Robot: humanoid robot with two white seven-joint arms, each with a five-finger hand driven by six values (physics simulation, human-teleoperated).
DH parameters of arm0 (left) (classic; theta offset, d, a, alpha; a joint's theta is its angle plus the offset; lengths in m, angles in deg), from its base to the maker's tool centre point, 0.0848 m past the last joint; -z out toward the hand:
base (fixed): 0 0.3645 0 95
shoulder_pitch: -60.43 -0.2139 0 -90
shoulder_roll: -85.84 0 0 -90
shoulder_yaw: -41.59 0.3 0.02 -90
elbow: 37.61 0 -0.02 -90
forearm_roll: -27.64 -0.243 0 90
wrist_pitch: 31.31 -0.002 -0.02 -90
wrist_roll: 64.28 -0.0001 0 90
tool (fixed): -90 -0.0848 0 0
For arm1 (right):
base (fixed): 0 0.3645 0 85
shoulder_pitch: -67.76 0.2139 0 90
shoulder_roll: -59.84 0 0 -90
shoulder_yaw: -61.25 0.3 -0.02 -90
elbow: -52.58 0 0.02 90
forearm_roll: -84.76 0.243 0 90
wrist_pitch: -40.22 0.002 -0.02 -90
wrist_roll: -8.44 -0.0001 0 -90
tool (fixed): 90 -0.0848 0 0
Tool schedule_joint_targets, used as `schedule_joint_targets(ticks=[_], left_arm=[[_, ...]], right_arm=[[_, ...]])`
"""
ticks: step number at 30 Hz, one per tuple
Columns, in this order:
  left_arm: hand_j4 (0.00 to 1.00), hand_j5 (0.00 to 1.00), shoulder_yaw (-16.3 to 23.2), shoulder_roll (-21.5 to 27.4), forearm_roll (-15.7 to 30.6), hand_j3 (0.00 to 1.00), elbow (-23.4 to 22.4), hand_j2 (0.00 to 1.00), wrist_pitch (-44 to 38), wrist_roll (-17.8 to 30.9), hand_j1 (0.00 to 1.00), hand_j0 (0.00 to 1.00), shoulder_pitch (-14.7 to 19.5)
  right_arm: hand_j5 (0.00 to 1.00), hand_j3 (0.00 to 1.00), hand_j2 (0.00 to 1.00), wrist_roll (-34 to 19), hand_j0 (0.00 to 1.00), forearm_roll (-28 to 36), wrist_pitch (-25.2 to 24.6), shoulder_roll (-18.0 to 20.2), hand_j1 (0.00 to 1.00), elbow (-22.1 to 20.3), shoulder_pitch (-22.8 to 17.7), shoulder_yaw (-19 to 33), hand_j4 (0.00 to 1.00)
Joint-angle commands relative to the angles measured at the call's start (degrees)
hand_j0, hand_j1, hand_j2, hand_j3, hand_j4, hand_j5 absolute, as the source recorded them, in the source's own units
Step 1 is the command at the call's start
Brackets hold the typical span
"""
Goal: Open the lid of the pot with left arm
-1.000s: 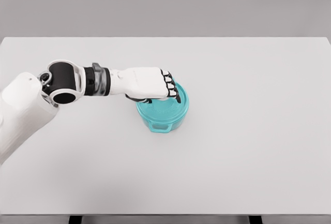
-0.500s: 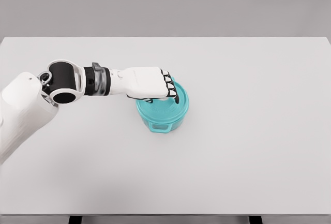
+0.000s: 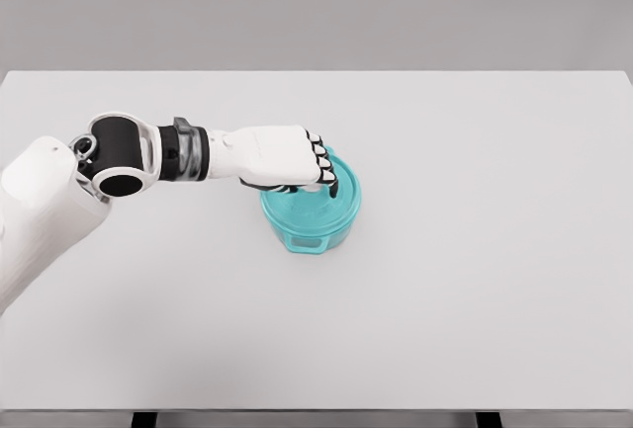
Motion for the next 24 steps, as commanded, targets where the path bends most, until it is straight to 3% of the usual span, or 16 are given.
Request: schedule_joint_targets(ticks=[1,24], left_arm=[[0.63,0.63,-0.03,-0.04,0.26,0.63,0.0,0.63,-0.15,-0.02,0.63,0.63,0.0],[0.54,0.54,-0.38,-0.31,0.61,0.54,-1.05,0.54,-0.15,-0.02,0.54,0.54,-0.09]], right_arm=[[1.0,1.0,1.0,0.0,1.0,0.01,0.01,0.0,1.0,0.0,0.0,0.01,1.0],[1.0,1.0,1.0,0.0,1.0,0.01,0.01,0.0,1.0,0.0,0.0,0.01,1.0]])
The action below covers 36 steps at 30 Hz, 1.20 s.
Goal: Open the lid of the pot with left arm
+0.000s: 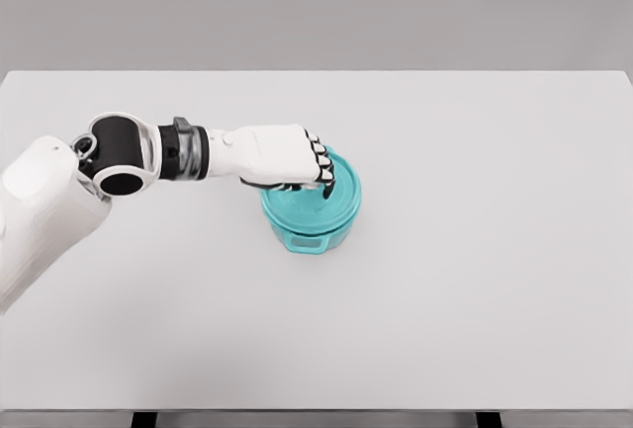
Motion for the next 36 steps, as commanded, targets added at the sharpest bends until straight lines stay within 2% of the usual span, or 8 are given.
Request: schedule_joint_targets(ticks=[1,7,13,18,20,23,26,36], left_arm=[[0.54,0.54,-0.11,0.1,0.58,0.54,-0.06,0.54,-0.12,0.01,0.54,0.54,0.0],[0.54,0.54,-1.07,0.63,1.81,0.54,-0.06,0.54,-0.12,0.01,0.54,0.54,0.09],[0.51,0.51,-1.86,1.86,5.06,0.51,-0.06,0.51,-0.12,0.01,0.51,0.51,0.44],[0.51,0.51,-5.56,6.08,7.0,0.51,0.02,0.51,-0.12,0.01,0.51,0.51,0.35],[0.51,0.51,-5.91,7.05,7.17,0.51,0.02,0.51,-0.12,0.01,0.51,0.51,0.44],[0.51,0.51,-8.72,8.89,7.0,0.51,-0.06,0.51,-0.12,0.01,0.51,0.51,0.18],[0.51,0.51,-9.07,11.7,6.91,0.51,-0.24,0.51,-0.12,0.01,0.51,0.51,-0.26],[0.5,0.5,-9.95,12.85,6.38,0.5,-10.52,0.5,-0.12,0.01,0.5,0.5,-0.7]], right_arm=[[1.0,1.0,1.0,0.0,1.0,0.02,0.01,0.0,1.0,0.0,-0.09,0.01,1.0],[1.0,1.0,1.0,0.0,1.0,0.02,0.01,0.0,1.0,0.0,-0.09,0.01,1.0],[1.0,1.0,1.0,0.0,1.0,0.02,0.01,0.0,1.0,-0.09,0.0,0.01,1.0],[1.0,1.0,1.0,0.0,1.0,0.02,0.01,0.0,1.0,0.0,-0.09,0.01,1.0],[1.0,1.0,1.0,0.0,1.0,0.11,0.01,0.0,1.0,0.0,-0.09,0.01,1.0],[1.0,1.0,1.0,0.0,1.0,0.02,0.01,0.0,1.0,0.0,-0.09,0.01,1.0],[1.0,1.0,1.0,0.0,1.0,0.11,0.01,0.0,1.0,0.0,-0.09,0.01,1.0],[1.0,1.0,1.0,0.0,1.0,0.02,0.01,0.0,1.0,0.0,-0.09,0.01,1.0]])
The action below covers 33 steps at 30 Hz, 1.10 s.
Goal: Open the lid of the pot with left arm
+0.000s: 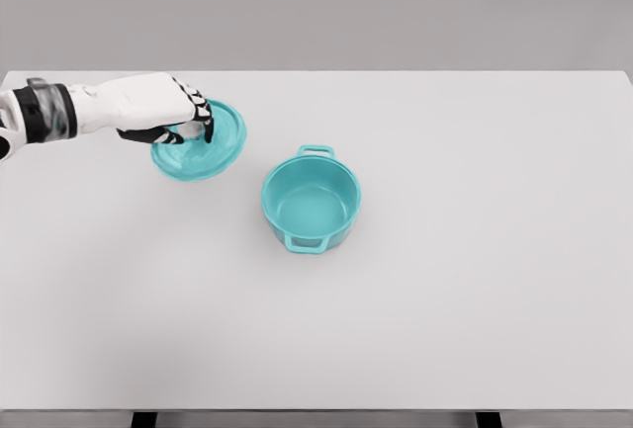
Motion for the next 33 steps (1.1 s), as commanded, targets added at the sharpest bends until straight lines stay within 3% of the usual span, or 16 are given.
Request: schedule_joint_targets(ticks=[1,22,31,33], left_arm=[[0.5,0.5,-0.11,0.11,0.18,0.5,-3.12,0.5,-0.17,-0.05,0.5,0.5,0.0],[0.49,0.49,-0.2,-0.59,0.09,0.49,-14.63,0.49,-0.17,-0.05,0.49,0.49,-0.53],[0.49,0.49,-0.2,-0.68,0.09,0.49,-14.72,0.49,-0.17,-0.05,0.49,0.49,-0.62],[0.55,0.55,-0.2,-0.68,0.09,0.55,-14.72,0.55,-0.17,-0.05,0.55,0.55,-0.62]], right_arm=[[1.0,1.0,1.0,0.0,1.0,0.11,0.01,0.0,1.0,0.0,0.0,0.01,1.0],[1.0,1.0,1.0,0.0,1.0,0.03,0.01,0.0,1.0,0.0,0.0,0.01,1.0],[1.0,1.0,1.0,0.0,1.0,0.11,0.01,0.0,1.0,0.0,0.0,0.01,1.0],[1.0,1.0,1.0,0.0,1.0,0.03,0.01,0.0,1.0,-0.09,0.0,0.01,1.0]])
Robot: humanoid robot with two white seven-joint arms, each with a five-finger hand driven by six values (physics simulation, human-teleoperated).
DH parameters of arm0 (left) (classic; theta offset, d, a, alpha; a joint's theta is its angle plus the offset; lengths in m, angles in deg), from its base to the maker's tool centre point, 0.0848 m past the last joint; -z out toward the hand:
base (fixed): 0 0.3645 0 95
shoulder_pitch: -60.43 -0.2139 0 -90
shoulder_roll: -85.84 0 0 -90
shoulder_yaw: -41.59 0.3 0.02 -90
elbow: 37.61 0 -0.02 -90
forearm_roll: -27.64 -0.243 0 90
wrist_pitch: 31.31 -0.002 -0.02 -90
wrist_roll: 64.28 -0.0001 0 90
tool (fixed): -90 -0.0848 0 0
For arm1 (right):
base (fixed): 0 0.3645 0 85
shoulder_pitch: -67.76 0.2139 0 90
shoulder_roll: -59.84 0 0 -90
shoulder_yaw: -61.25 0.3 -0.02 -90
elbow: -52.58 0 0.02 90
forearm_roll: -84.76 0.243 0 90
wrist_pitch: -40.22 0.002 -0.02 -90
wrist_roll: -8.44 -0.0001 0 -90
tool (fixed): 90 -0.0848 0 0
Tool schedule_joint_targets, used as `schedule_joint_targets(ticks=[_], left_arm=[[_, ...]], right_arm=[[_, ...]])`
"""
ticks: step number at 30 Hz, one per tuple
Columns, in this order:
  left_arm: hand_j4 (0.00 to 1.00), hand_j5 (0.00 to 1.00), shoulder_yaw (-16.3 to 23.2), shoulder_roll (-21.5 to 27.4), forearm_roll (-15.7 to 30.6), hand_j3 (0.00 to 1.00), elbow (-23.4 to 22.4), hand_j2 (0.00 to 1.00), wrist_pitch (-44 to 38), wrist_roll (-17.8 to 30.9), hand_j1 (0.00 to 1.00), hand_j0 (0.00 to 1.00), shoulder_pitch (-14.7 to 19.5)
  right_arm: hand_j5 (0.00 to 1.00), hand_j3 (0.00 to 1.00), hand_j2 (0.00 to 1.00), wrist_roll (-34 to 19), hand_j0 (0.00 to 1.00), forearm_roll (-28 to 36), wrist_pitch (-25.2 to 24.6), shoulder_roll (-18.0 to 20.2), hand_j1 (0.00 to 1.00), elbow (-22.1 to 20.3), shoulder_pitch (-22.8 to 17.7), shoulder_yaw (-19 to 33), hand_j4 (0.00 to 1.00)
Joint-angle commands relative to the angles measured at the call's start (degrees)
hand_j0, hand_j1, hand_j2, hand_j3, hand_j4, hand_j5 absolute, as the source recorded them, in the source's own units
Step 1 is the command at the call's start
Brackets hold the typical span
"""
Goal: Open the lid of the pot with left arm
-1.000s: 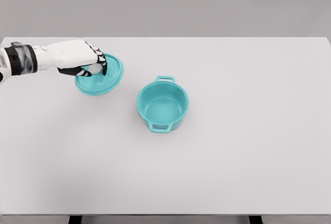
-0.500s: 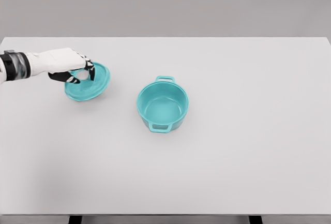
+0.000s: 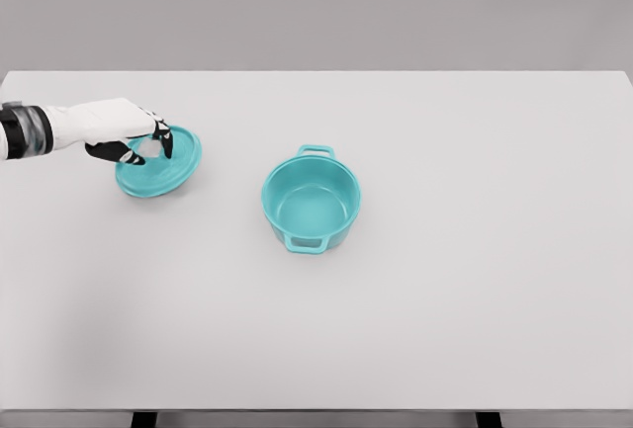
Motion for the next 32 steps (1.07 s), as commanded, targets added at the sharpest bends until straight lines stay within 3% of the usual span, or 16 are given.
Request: schedule_joint_targets(ticks=[1,5,13,17,18,19,23,32], left_arm=[[0.61,0.61,-0.07,0.04,0.3,0.61,-0.03,0.61,-0.15,-0.03,0.61,0.61,0.0],[1.0,1.0,-0.33,-0.05,0.3,1.0,-0.03,1.0,-0.15,-0.03,1.0,1.0,0.0],[1.0,1.0,-4.46,-0.31,0.65,1.0,0.41,1.0,-0.15,-0.03,1.0,1.0,-0.18],[1.0,1.0,-11.48,-0.31,1.79,1.0,3.93,1.0,-0.15,-0.03,1.0,1.0,-3.86],[1.0,1.0,-15.69,-0.31,3.19,1.0,5.33,1.0,-0.15,-0.03,1.0,1.0,-6.67],[1.0,1.0,-17.03,-0.31,3.55,1.0,5.6,1.0,-0.15,-0.03,1.0,1.0,-7.03],[1.0,1.0,-19.58,-0.4,3.81,1.0,5.6,1.0,-0.15,-0.03,1.0,1.0,-7.03],[1.0,1.0,-19.31,-0.57,3.73,1.0,5.25,1.0,-0.15,-0.03,1.0,1.0,-7.47]], right_arm=[[1.0,1.0,1.0,0.0,1.0,0.03,0.01,0.0,1.0,0.01,0.0,0.01,1.0],[1.0,1.0,1.0,0.0,1.0,0.03,0.01,0.0,1.0,0.01,0.0,0.01,1.0],[1.0,1.0,1.0,0.0,1.0,0.11,0.01,0.0,1.0,0.01,0.09,0.01,1.0],[1.0,1.0,1.0,0.0,1.0,0.03,0.01,0.0,1.0,0.01,0.0,0.01,1.0],[1.0,1.0,1.0,0.0,1.0,0.03,0.01,0.0,1.0,0.01,0.0,0.01,1.0],[1.0,1.0,1.0,0.0,1.0,0.03,0.01,0.0,1.0,0.01,0.0,0.01,1.0],[1.0,1.0,1.0,0.0,1.0,0.11,0.01,0.0,1.0,0.01,0.0,0.01,1.0],[1.0,1.0,1.0,0.0,1.0,0.03,0.01,0.0,1.0,-0.08,0.0,0.01,1.0]])
